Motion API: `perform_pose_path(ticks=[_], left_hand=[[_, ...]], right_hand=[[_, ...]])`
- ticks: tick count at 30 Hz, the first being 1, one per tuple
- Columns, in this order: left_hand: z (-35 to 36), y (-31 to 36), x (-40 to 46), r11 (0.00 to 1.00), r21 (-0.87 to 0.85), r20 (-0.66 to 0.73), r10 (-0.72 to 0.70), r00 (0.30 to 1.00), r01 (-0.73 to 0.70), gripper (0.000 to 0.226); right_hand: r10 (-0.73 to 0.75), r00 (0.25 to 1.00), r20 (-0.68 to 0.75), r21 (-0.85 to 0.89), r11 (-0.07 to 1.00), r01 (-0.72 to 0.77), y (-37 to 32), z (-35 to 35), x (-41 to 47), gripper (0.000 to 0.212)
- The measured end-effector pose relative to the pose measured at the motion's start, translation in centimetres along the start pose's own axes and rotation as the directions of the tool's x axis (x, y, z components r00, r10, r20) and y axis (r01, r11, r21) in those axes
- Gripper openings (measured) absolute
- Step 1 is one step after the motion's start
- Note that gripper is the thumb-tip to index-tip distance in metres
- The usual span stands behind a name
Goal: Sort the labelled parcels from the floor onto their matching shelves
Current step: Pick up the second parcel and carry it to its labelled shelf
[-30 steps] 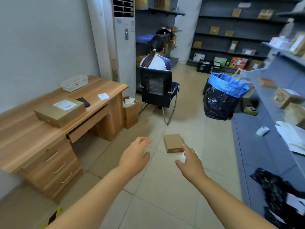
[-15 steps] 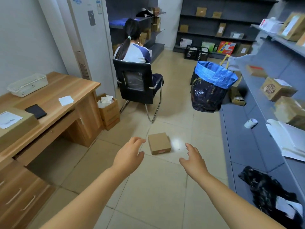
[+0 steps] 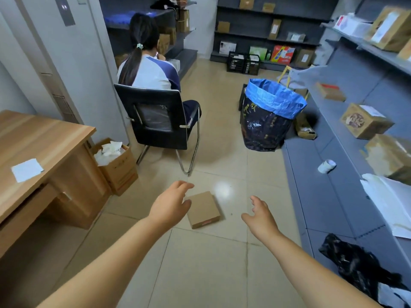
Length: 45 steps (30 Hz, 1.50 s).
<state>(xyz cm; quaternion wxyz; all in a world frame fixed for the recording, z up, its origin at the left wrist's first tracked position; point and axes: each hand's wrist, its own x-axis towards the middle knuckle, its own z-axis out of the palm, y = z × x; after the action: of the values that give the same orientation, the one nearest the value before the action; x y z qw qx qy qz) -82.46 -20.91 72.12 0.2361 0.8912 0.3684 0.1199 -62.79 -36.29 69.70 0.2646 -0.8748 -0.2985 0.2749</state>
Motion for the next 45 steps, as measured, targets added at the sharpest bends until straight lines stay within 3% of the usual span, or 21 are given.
perform_pose_path(ticks=[12, 27, 38, 45], left_hand=[[5.1, -1.7, 15.6, 1.000, -0.003, 0.203, -0.021, 0.979, 0.023, 0.043], [14.5, -3.5, 35.3, 0.937, 0.019, 0.264, -0.341, 0.902, 0.349, 0.043], [28.3, -14.9, 41.8, 0.810, 0.010, 0.349, -0.553, 0.757, 0.587, 0.044], [41.0, -24.9, 42.7, 0.680, -0.001, 0.409, -0.669, 0.621, 0.733, 0.046]], right_hand=[[0.087, 0.996, 0.035, 0.025, 0.996, -0.088, -0.7, -2.0, 15.5, 0.067], [0.083, 0.954, 0.289, -0.118, 0.992, -0.051, 0.7, -4.0, 41.7, 0.063], [0.136, 0.859, 0.493, -0.320, 0.947, 0.034, 6.6, 7.9, 54.9, 0.060], [0.220, 0.824, 0.522, -0.394, 0.919, 0.005, 13.8, 19.3, 62.2, 0.056]])
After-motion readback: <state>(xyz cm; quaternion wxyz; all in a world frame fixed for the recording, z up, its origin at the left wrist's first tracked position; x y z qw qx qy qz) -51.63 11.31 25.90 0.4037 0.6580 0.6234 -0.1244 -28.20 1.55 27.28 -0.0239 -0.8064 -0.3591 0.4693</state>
